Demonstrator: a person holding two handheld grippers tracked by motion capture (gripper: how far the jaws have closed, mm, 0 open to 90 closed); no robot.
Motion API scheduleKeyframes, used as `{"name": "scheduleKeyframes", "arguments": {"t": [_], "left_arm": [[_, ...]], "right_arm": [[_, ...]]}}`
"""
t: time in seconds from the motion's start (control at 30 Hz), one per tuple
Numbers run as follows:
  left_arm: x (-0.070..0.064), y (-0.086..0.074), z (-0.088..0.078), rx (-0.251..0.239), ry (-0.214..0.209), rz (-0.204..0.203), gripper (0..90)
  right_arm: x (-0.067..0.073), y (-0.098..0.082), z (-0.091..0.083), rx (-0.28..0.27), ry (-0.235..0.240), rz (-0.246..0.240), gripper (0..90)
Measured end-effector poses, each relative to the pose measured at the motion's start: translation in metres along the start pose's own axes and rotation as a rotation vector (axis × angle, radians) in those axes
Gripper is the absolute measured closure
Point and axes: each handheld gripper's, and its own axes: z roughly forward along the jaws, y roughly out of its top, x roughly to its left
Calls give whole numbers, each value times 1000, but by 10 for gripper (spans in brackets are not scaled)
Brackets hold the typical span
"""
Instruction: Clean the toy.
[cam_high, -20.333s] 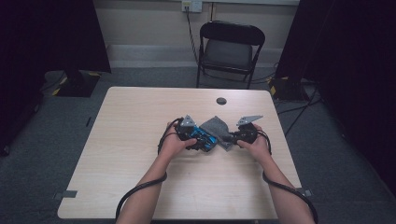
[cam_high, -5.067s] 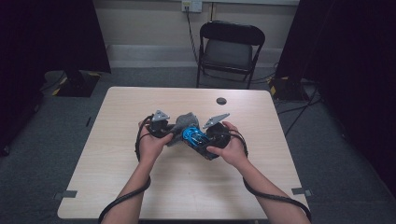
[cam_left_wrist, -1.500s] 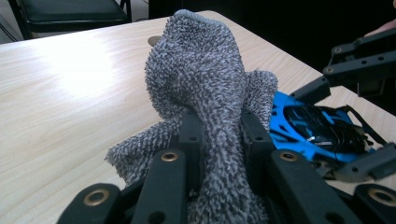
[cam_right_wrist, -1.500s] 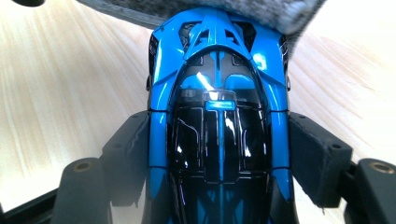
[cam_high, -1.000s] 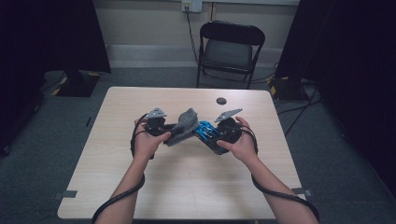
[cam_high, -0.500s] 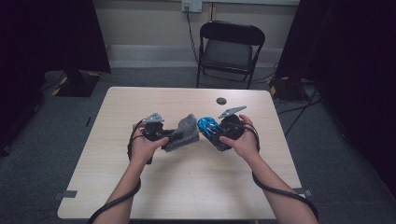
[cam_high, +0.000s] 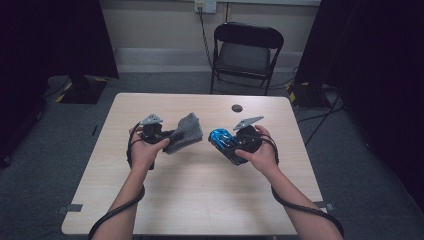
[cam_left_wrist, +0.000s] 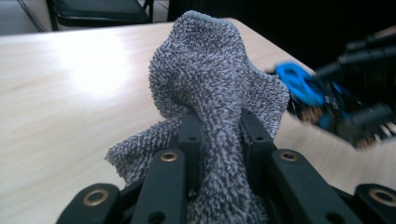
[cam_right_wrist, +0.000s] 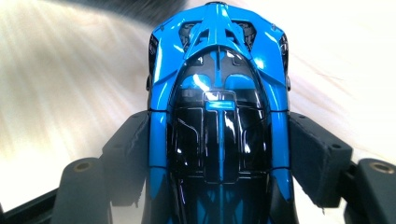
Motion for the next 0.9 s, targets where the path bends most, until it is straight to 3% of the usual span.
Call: {"name": "scheduleKeyframes", "arguments": {"t": [0.2, 0.3, 0.47, 0.57, 0.9], "left_arm": [[-2, 16, 7, -24, 13, -3, 743], [-5, 20, 13, -11, 9, 1, 743], [-13, 19, 24, 12, -31, -3, 743], [-18, 15, 29, 25, -69, -10, 743], [-20, 10, 30, 62, -120, 3, 747]], "right_arm": [[18, 1, 5, 0, 44, -44, 284], [27, 2, 8, 0, 65, -65, 284], [36, 4, 9, -5, 80, -90, 284], [38, 5, 10, 0, 80, -93, 284], [29, 4, 8, 5, 47, -86, 284]]}}
